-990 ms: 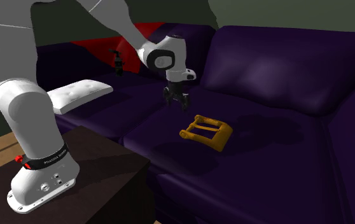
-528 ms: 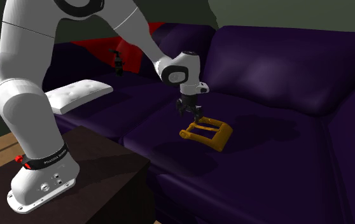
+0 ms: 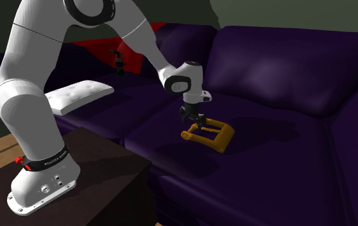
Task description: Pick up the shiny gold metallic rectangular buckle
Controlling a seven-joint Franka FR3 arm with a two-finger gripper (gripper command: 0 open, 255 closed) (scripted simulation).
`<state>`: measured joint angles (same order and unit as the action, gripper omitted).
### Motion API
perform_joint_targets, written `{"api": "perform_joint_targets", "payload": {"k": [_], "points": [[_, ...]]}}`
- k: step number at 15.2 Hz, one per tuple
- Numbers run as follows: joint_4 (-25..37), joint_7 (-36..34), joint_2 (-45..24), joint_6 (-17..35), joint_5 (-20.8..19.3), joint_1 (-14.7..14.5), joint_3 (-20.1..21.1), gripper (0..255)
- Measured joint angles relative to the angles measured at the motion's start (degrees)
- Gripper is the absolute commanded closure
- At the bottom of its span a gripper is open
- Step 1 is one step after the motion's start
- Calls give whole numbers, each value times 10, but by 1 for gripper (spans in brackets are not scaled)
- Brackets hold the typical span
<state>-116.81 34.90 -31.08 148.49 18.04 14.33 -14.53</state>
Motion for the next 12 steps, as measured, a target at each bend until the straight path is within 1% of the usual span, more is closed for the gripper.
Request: {"api": "perform_joint_targets", "payload": {"k": [1, 12], "points": [[0, 0, -2, 2, 1, 0, 1, 255], [-1, -1, -1, 3, 1, -1, 1, 255]]}}
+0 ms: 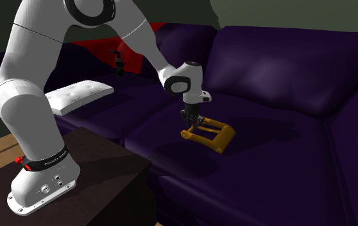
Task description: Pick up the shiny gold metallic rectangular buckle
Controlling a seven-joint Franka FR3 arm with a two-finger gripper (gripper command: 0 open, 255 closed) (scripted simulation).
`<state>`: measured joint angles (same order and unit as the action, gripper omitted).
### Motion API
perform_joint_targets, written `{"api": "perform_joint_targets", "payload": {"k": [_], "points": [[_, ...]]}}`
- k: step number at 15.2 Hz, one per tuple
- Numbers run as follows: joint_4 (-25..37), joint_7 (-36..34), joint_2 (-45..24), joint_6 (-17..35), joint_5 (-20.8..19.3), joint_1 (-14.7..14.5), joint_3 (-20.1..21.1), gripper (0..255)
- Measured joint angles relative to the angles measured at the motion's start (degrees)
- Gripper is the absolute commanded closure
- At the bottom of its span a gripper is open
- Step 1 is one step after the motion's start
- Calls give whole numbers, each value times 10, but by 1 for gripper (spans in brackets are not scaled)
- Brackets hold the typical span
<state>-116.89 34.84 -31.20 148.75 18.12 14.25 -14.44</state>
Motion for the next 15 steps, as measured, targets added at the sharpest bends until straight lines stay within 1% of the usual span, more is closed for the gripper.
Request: {"api": "perform_joint_targets", "payload": {"k": [15], "points": [[-5, -33, 85, -77, -43, -23, -31, 255]]}}
